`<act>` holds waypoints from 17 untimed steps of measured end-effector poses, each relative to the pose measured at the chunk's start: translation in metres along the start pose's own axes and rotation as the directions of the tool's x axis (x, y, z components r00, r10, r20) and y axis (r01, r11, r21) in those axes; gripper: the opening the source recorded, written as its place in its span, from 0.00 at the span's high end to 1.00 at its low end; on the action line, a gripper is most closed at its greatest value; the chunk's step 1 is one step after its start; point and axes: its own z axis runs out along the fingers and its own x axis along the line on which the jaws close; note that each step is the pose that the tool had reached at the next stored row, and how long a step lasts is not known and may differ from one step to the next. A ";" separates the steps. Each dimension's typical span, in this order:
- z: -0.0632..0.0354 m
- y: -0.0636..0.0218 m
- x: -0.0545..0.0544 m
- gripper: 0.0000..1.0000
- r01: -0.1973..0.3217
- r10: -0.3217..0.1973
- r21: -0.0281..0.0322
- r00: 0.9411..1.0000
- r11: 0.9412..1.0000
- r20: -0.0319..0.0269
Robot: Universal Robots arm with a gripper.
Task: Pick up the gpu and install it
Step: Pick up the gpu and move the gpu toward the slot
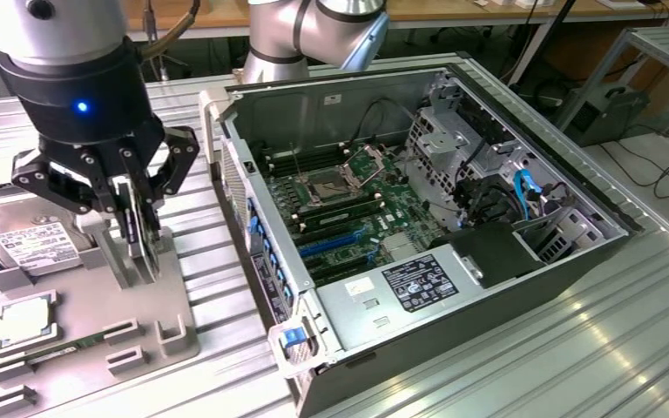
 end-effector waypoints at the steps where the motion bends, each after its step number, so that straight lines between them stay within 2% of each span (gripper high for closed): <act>1: -0.0037 -0.0002 0.000 0.72 0.000 0.000 0.000 1.000 1.000 0.000; 10: -0.0421 -0.0023 -0.001 0.72 0.000 0.000 0.000 1.000 1.000 0.002; 15: -0.0568 -0.0031 -0.002 0.72 0.000 0.000 0.000 1.000 1.000 0.004; 17: -0.0581 -0.0032 -0.002 0.72 0.000 0.000 0.000 1.000 1.000 0.004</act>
